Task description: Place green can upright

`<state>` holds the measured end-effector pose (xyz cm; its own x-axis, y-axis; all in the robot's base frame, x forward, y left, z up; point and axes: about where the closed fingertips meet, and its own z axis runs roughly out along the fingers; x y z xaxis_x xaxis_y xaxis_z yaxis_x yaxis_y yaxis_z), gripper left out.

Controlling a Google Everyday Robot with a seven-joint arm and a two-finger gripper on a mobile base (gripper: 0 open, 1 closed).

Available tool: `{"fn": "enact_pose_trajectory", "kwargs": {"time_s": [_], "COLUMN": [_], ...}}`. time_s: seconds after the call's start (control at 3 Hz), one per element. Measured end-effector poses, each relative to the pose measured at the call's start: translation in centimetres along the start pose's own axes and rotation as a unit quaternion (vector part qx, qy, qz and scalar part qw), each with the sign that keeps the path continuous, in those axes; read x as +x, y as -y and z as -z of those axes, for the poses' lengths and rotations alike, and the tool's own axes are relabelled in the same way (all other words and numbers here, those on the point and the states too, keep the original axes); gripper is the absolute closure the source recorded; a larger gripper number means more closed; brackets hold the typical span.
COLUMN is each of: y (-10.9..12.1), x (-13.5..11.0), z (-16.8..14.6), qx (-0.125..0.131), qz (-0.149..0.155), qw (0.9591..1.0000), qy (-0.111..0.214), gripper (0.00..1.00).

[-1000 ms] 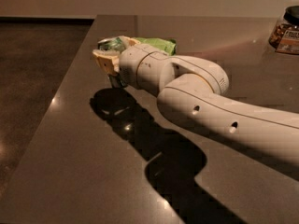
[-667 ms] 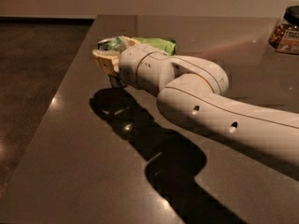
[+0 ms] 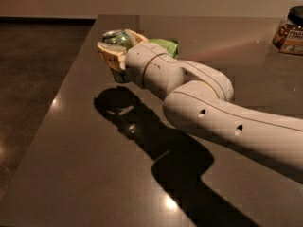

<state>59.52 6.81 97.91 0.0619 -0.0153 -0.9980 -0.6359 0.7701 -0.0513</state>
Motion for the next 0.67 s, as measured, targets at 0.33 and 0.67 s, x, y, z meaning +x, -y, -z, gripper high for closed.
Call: {"fn": "enact_pose_trajectory", "kwargs": {"time_s": [0.33, 0.67], "y": [0.2, 0.14], "x": [-0.98, -1.28], "z": [-0.13, 0.19], "qx": [0.004, 0.006], "qz": [-0.005, -0.001], "qw": [0.9986, 0.9953], "qy": [0.052, 0.096], "gripper": [1.0, 1.0]}}
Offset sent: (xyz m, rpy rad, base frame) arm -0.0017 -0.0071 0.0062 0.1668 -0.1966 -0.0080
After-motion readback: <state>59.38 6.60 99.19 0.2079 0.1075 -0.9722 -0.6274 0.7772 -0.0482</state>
